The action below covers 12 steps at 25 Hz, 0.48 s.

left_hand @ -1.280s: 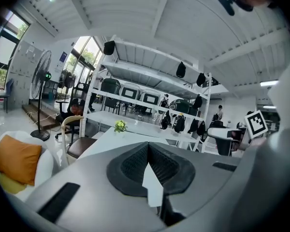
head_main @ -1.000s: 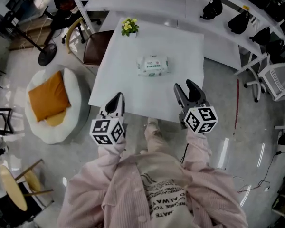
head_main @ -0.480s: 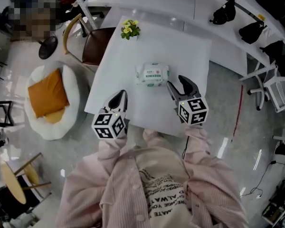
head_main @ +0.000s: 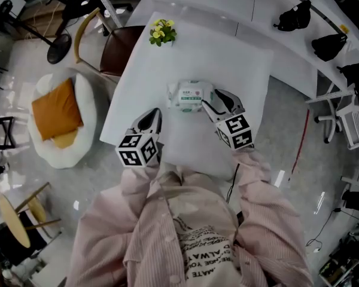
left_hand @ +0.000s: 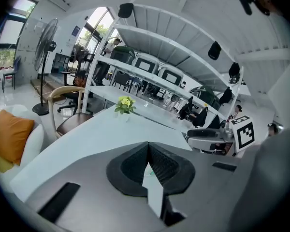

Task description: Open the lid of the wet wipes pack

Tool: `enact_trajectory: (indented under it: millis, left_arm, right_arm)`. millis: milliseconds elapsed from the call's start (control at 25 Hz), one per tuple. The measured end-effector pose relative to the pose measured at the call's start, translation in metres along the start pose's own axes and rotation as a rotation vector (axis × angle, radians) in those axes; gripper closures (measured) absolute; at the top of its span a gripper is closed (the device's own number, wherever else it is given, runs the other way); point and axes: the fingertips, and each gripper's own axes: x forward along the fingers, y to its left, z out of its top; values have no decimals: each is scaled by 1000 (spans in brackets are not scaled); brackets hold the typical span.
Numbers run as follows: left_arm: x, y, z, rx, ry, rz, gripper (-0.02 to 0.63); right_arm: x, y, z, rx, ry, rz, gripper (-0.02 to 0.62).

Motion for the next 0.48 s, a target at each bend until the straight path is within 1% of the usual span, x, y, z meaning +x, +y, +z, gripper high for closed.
enact_trajectory:
  millis: [80, 320, 480]
  left_arm:
    - [9, 3, -5, -15, 14, 5, 606]
    - [39, 16, -26, -55, 60, 17, 606]
    - [52, 24, -35, -76, 78, 21, 606]
  right_arm:
    - [12, 4, -6, -64, 36, 43, 390]
    - [50, 20, -34, -306, 156, 172, 390]
    - [69, 28, -47, -421, 200, 232, 390]
